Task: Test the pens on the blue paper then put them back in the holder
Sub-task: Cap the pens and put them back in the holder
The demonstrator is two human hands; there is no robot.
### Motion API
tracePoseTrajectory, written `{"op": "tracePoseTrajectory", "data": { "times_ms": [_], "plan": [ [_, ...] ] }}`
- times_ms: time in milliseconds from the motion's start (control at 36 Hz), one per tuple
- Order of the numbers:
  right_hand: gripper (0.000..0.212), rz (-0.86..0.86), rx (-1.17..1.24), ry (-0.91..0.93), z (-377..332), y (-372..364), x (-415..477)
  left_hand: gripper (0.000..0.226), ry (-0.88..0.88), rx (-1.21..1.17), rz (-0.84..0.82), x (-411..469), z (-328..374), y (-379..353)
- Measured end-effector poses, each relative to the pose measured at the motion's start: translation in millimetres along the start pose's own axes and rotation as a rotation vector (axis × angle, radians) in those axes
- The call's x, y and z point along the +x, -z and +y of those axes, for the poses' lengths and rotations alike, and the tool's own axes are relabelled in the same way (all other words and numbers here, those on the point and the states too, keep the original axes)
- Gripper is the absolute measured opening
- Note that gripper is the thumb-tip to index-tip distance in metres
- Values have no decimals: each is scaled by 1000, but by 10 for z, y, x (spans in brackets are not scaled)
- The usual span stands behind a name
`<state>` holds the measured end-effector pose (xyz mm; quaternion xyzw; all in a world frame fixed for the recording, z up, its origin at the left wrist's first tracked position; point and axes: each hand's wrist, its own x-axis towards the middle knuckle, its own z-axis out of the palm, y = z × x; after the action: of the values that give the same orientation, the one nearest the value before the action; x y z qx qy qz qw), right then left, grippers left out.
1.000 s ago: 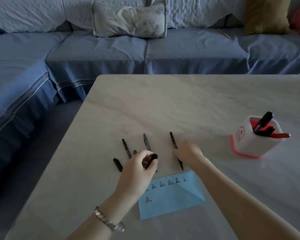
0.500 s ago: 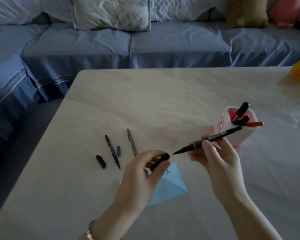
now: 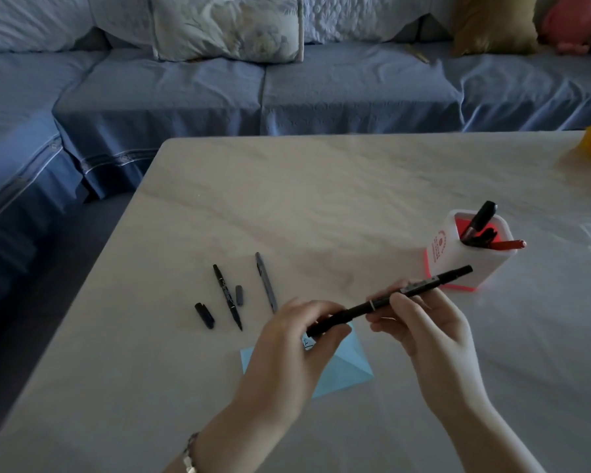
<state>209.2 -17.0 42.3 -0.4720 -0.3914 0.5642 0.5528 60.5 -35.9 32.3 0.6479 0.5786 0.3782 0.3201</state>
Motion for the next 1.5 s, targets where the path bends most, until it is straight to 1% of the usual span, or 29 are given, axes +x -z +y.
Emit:
{"op": "tracePoseTrajectory", "data": {
  "times_ms": [56,83,139,167,306,333,417,556,639,694,722,806,889,917,972,1000,1083,1139,1194,1250,1333,1417,1500],
  "plan": [
    [19,-40,36,-6,4,11,-12,14,-30,26,-16,1,21,12],
    [27,-56,38,-5,5,21,-8,14,-48,35,-27,5,33,17],
    [51,-83,24,6,16,57,9,16,-94,58,-45,8,50,21],
    [56,-84,35,-1,22,70,14,19,-115,67,-51,7,58,19],
    [57,-113,111,-28,75,76,1,29,-179,97,-43,-13,73,-29],
    [56,-118,114,-21,88,78,-8,26,-181,98,-36,-17,82,-47],
    [53,-139,125,9,108,79,-29,9,-171,76,-6,-22,111,-86],
    [48,-183,175,18,130,133,-42,9,-26,-101,-47,-35,171,-117],
    [53,-103,141,-1,211,116,-56,15,11,-134,-56,1,142,-149],
    [54,-11,53,-29,287,89,-69,15,19,-98,-66,37,94,-199],
    [47,-1,8,-44,328,87,-73,14,20,-74,-71,51,69,-228],
    [6,29,-56,-95,366,121,-40,14,6,12,-107,99,-3,-315],
    [20,116,-251,-27,341,278,103,23,51,197,-131,192,-130,-340],
    [22,136,-339,-8,304,344,161,23,70,243,-129,230,-185,-334],
    [17,160,-523,54,214,509,284,19,98,319,-119,305,-295,-307],
    [17,180,-634,111,154,608,358,17,118,356,-114,342,-343,-281],
    [27,277,-976,276,-192,829,553,17,158,458,-75,465,-488,-199],
    [32,309,-1127,253,-412,946,688,20,169,492,-53,537,-552,-148],
    [23,312,-1233,199,-570,1020,815,21,186,505,-40,586,-609,-95],
    [23,318,-1309,208,-650,1039,912,23,207,522,-27,621,-673,-42],
    [15,377,-1311,197,-628,1003,1029,25,256,559,-14,644,-755,32],
    [18,381,-1279,192,-557,916,1117,24,284,613,12,648,-831,107],
    [22,392,-1226,204,-535,850,1191,30,312,722,13,650,-935,195]
  ]
}}
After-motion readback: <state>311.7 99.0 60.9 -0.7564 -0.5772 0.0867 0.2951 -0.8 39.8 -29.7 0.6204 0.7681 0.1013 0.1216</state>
